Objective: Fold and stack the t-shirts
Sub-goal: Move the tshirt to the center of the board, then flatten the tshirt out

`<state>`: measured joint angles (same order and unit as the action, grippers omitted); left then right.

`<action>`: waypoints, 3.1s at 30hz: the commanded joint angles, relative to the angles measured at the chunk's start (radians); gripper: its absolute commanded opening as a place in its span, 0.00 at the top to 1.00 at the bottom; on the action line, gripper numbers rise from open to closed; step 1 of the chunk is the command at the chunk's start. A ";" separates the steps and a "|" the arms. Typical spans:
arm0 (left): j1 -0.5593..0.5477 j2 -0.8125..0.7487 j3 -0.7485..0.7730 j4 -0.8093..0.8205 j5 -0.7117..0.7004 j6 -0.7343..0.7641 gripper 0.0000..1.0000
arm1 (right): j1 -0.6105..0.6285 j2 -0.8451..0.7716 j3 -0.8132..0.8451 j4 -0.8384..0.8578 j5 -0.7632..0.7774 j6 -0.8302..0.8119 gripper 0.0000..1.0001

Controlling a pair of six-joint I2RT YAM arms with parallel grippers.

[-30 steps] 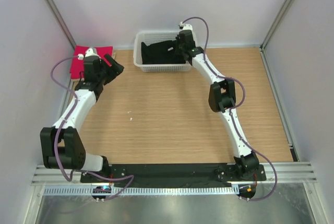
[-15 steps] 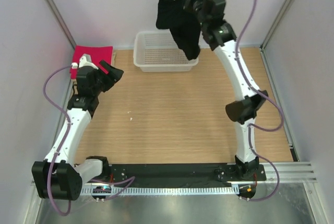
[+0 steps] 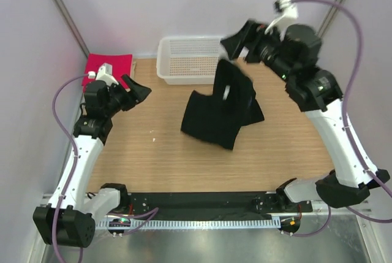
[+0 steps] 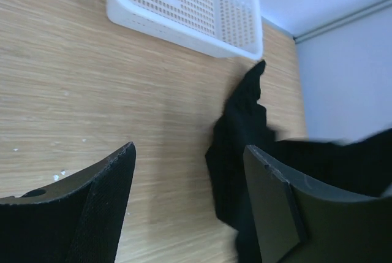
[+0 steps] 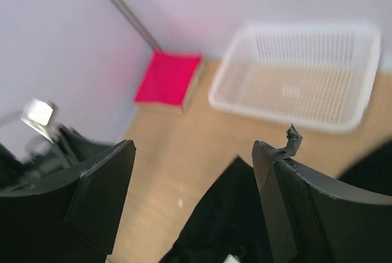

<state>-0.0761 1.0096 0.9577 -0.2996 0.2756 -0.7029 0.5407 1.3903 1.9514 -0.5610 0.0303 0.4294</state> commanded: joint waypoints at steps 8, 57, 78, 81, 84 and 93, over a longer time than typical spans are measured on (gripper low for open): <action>-0.212 0.003 -0.037 -0.010 -0.039 0.016 0.28 | -0.005 -0.166 -0.611 -0.301 0.018 0.058 0.15; -0.810 0.391 -0.163 0.026 -0.084 -0.089 0.33 | 0.088 0.572 -0.425 -0.300 -0.035 0.014 0.38; -0.889 0.365 -0.100 -0.097 -0.259 -0.112 1.00 | 0.105 0.475 -0.405 -0.379 -0.053 -0.029 0.93; -0.887 0.209 -0.011 -0.289 -0.441 -0.078 1.00 | 0.125 0.386 -0.365 -0.451 -0.063 -0.057 0.95; -0.884 0.061 0.111 -0.441 -0.648 -0.041 1.00 | 0.140 0.279 -0.321 -0.491 -0.090 -0.069 0.96; -0.880 -0.186 0.482 -0.658 -1.035 0.084 1.00 | 0.353 0.119 -0.039 -0.473 -0.322 0.073 0.99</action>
<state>-0.9600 0.8745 1.3430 -0.8516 -0.5461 -0.6941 0.8070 1.5410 1.8202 -1.0439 -0.1753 0.4271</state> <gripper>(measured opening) 0.016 0.082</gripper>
